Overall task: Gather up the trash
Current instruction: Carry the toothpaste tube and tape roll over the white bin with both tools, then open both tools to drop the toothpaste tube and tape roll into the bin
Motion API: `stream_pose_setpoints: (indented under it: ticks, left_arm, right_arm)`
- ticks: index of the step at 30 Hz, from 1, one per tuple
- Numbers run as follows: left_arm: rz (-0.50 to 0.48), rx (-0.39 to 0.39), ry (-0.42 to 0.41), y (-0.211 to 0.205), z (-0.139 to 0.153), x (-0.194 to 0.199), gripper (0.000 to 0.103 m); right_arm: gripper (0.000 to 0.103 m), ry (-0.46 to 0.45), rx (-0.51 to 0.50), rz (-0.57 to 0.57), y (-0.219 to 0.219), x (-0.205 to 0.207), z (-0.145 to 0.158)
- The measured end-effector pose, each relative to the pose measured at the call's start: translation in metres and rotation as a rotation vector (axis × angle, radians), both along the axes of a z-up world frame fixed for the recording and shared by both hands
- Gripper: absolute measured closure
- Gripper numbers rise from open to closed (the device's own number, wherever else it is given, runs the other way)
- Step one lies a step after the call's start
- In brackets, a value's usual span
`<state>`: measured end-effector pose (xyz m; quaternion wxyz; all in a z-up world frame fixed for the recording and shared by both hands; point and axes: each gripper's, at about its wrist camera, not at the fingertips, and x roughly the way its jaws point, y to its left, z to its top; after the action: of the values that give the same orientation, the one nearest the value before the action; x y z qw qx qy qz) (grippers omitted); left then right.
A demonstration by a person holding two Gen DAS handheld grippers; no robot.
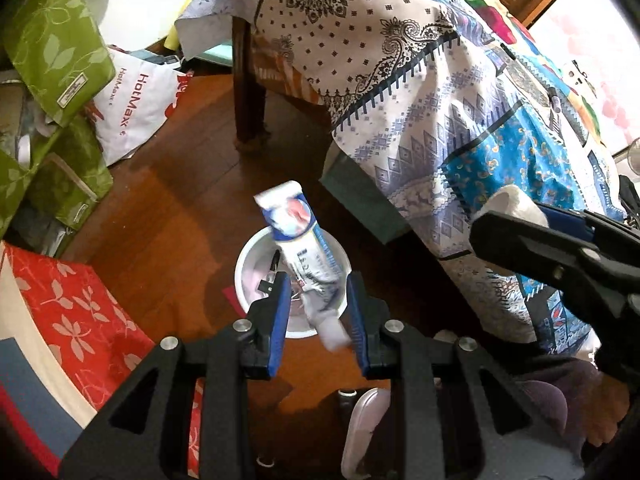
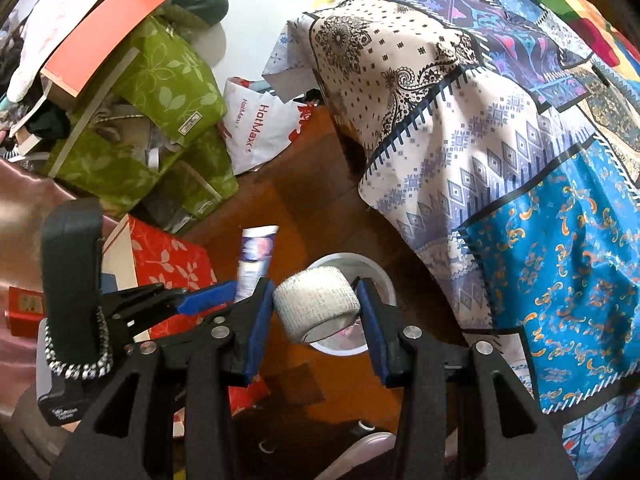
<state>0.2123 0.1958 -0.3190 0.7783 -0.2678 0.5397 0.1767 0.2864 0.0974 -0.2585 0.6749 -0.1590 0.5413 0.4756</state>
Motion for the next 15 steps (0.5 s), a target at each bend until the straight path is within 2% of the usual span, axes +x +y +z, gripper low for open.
stream_pose_setpoints:
  ticks: [6, 15]
  left_arm:
    - [0.01, 0.001, 0.022, 0.003, 0.0, -0.004, 0.076]
    - [0.042, 0.043, -0.033, 0.005, 0.034, -0.034, 0.076]
  right_arm:
    - [0.063, -0.005, -0.005, 0.003, 0.0, -0.001, 0.001]
    - [0.063, -0.032, 0.006, 0.022, 0.002, -0.011, 0.009]
